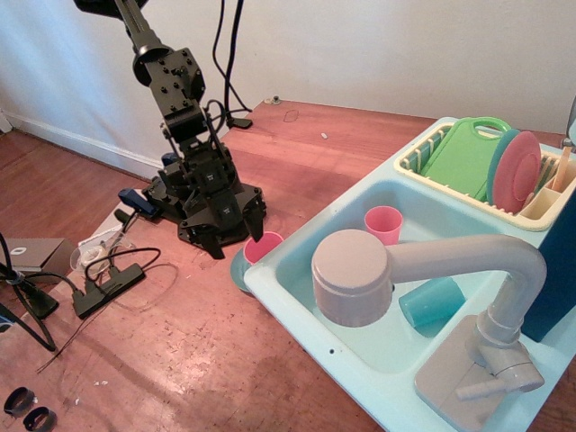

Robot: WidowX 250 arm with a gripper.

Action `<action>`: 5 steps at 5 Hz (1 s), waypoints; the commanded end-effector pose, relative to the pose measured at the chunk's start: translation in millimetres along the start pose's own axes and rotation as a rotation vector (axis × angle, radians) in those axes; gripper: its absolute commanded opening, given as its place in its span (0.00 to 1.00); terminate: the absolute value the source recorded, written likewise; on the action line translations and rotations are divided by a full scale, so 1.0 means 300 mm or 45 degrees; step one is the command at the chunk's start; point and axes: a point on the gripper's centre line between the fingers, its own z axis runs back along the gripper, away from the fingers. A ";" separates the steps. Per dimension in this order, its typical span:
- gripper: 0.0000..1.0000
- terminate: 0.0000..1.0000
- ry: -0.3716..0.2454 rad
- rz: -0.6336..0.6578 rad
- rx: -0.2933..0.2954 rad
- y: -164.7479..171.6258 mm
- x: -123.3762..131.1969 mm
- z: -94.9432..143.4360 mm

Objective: Put cup from anywhere into sink

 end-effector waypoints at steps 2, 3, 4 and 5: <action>1.00 0.00 0.006 -0.022 0.005 0.017 0.016 -0.001; 1.00 0.00 0.000 -0.032 0.017 0.024 0.017 0.001; 1.00 0.00 0.065 -0.011 -0.042 0.012 0.018 -0.033; 1.00 0.00 0.103 -0.016 -0.081 0.007 0.023 -0.050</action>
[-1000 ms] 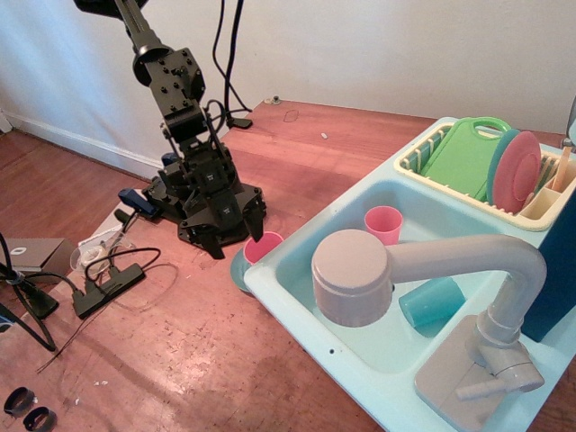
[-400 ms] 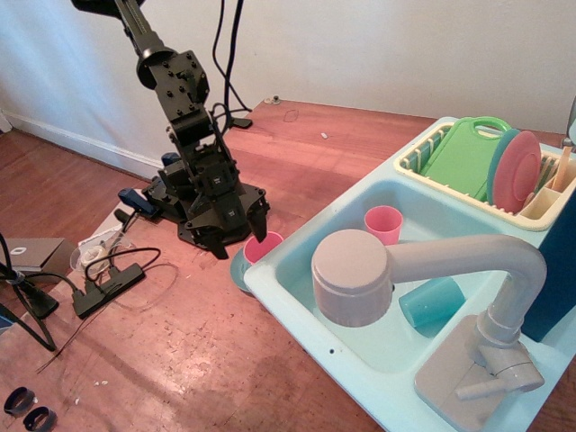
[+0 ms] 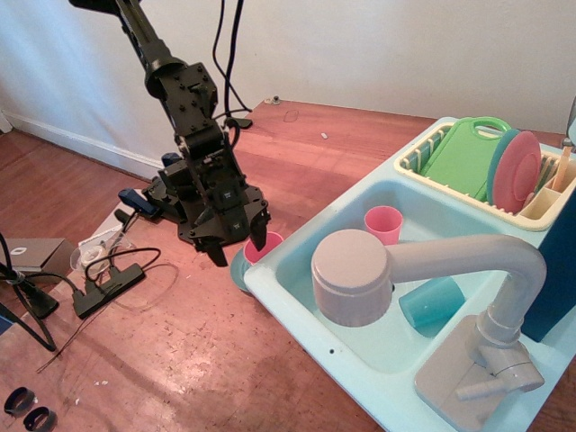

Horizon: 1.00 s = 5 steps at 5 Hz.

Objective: Put cup from anywhere into sink

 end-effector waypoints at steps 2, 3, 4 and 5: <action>1.00 0.00 -0.007 -0.053 -0.008 0.030 0.075 -0.078; 1.00 0.00 -0.003 -0.042 0.022 0.035 0.073 -0.094; 1.00 0.00 -0.009 -0.040 0.051 0.051 0.046 -0.089; 0.00 0.00 0.015 -0.030 0.094 0.046 0.037 -0.065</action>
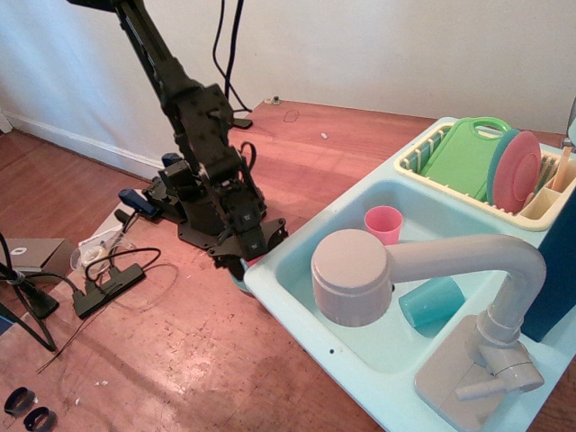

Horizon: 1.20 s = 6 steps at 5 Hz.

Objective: Put cup from anywhere into sink

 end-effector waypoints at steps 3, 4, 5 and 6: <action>0.00 0.00 -0.056 -0.120 0.030 0.049 0.060 0.050; 0.00 0.00 -0.048 -0.141 0.025 0.065 0.042 0.116; 0.00 0.00 -0.007 -0.149 0.047 0.099 0.008 0.234; 0.00 0.00 -0.009 -0.104 0.135 0.081 -0.072 0.386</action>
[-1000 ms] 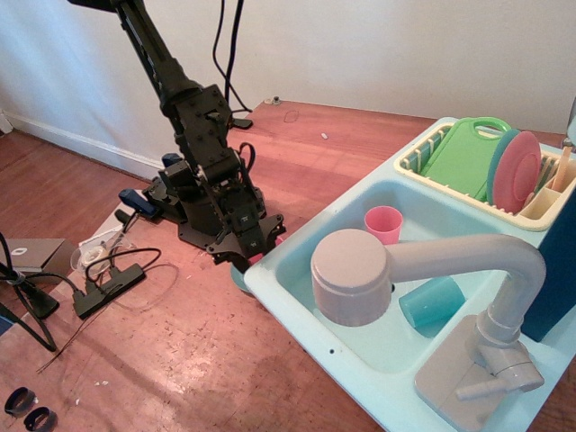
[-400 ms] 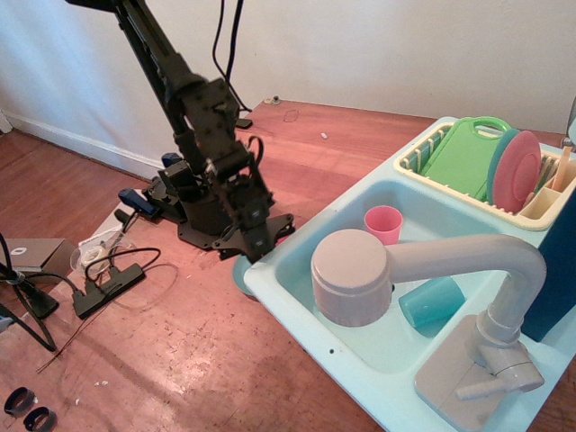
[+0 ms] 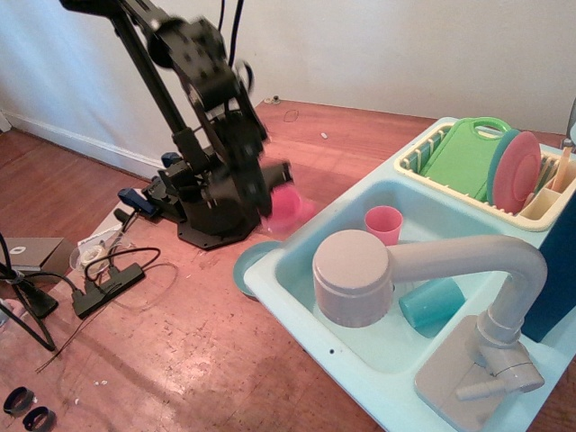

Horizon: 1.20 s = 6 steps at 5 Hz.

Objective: Put cup from anywhere into sink

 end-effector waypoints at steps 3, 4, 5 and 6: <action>0.00 0.00 -0.041 -0.357 0.211 0.328 0.253 0.240; 0.00 0.00 -0.083 -0.366 0.205 0.400 0.378 0.195; 0.00 0.00 -0.094 -0.404 0.150 0.391 0.420 0.142; 0.00 0.00 -0.101 -0.392 0.113 0.340 0.429 0.097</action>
